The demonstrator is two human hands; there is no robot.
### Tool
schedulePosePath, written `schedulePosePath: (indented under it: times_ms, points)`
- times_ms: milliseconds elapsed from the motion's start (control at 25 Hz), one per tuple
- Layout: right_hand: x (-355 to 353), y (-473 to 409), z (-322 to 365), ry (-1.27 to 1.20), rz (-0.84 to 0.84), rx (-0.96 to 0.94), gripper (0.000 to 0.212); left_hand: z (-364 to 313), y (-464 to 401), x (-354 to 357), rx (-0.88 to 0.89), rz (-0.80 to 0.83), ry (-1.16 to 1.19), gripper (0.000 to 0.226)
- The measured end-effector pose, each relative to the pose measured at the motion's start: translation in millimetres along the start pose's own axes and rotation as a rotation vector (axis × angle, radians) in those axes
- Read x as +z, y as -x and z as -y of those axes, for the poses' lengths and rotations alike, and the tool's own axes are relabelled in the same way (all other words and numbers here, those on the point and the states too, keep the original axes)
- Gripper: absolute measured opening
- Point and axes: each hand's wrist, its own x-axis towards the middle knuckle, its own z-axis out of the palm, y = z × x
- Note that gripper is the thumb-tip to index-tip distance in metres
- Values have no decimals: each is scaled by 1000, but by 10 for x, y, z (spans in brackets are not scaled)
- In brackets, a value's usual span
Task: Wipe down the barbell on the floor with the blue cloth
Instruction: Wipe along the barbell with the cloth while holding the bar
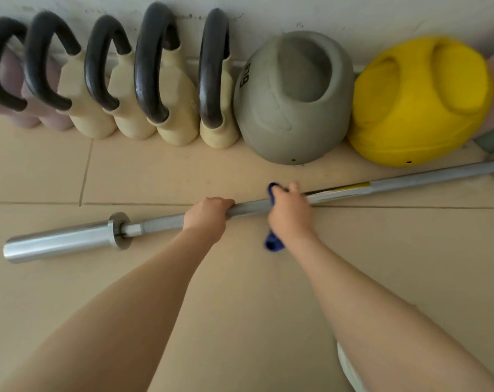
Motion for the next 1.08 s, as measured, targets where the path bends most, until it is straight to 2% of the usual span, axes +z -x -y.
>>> schedulePosePath:
  times_ms: [80,160,200,240,320,400,520,640,720,800,840,960,1000,1080]
  points:
    - [136,101,361,-72,64,-201,30,-57,28,-78,-26,29,-1,33]
    - [104,88,377,46,28,-383,32,-42,13,-130,-54,52,-9,30]
    - [52,28,220,128,-5,-413,31,-34,3,-136,-49,52,-10,29]
    - [7,-40,21,189,-32,-371,29,-25,0,-132,-45,37,-10,29]
    - [-51,-125,-273,226,-121,-164,26,-12,12,-106,-35,-3,-9,28]
    - [-3,-31,-147,96,-107,3,29,-9,34,-81,-13,-14,-14,27]
    - [70,115,158,10,-1,-90,32,3,16,-64,-9,-3,-8,26]
    - [-65,30,-138,83,5,-262,31,24,0,-33,-7,-12,1,25]
    - [-112,-70,-346,122,-57,-117,28,60,-2,-20,10,-42,17,23]
    - [-82,3,-228,35,-87,54,27,55,52,14,34,-62,35,24]
    - [-49,67,-92,-21,-79,47,27,47,81,17,45,-72,47,25]
    - [85,200,104,-50,15,-203,33,44,98,-3,44,-73,74,27]
    - [48,183,68,-59,34,-216,31,54,78,-10,44,-63,74,28]
    - [-53,90,-76,-55,23,-81,23,73,48,-20,55,-50,66,27]
